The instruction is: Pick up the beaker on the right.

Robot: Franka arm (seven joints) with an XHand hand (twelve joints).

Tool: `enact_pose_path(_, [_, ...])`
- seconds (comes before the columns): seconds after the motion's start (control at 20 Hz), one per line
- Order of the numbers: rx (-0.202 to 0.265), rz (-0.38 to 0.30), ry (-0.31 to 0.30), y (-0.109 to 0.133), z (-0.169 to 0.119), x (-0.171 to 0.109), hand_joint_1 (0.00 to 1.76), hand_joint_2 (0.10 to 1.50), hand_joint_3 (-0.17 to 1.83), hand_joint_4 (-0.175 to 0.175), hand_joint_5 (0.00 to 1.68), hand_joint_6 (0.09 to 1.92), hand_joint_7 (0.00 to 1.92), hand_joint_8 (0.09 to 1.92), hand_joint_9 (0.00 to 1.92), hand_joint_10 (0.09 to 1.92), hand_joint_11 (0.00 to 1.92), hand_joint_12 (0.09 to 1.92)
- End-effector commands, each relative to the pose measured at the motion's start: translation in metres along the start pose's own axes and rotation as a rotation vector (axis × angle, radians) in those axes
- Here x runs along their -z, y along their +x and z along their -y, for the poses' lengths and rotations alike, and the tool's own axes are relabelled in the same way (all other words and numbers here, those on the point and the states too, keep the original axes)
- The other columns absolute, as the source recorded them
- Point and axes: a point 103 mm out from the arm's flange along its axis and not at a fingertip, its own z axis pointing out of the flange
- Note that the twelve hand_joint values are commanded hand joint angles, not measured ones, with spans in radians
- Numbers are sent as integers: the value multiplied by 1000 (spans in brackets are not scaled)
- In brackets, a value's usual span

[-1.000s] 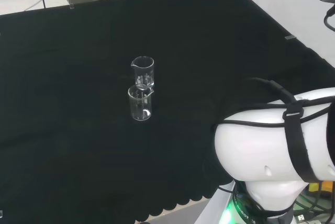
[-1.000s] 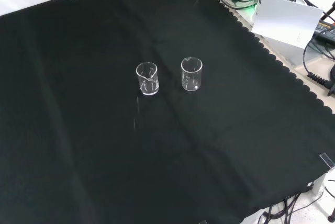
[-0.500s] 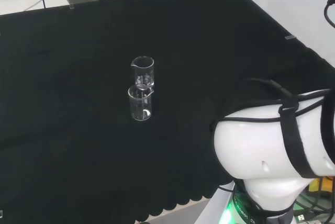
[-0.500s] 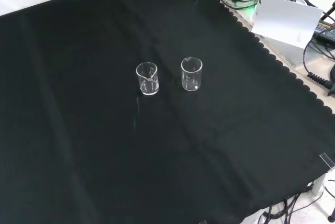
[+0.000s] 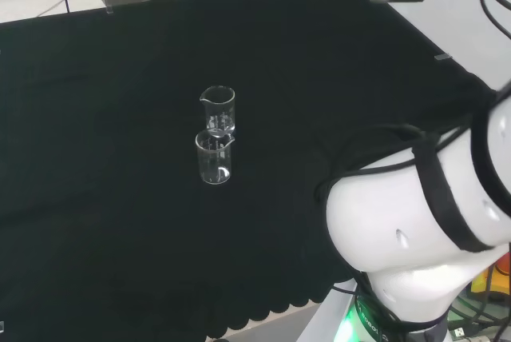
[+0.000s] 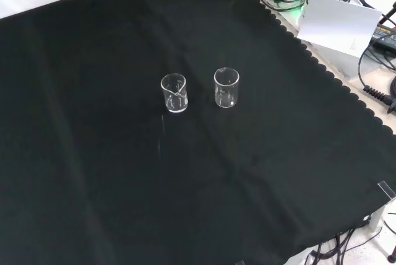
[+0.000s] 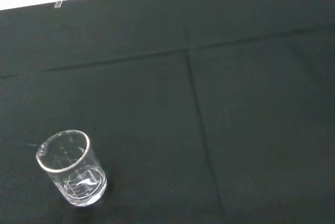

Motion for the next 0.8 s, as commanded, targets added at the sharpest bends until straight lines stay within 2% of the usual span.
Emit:
enact_pose_path(0.05, [52,-105,20,-43,-96,-76,465,1065,233,-25,373,87,257,684,417,702,57,1406])
enact_pose_path(0.5, [108,-134,103,-9,-131,-150,580,920,244,-27,393,87,232,698,399,683,49,1408])
enact_pose_path(0.65, [134,-149,126,1,-135,-168,656,850,226,-25,388,87,220,695,383,680,34,1411])
enact_pose_path(0.8, [155,-139,139,6,-139,-177,689,756,343,-25,386,87,210,703,366,698,22,1421])
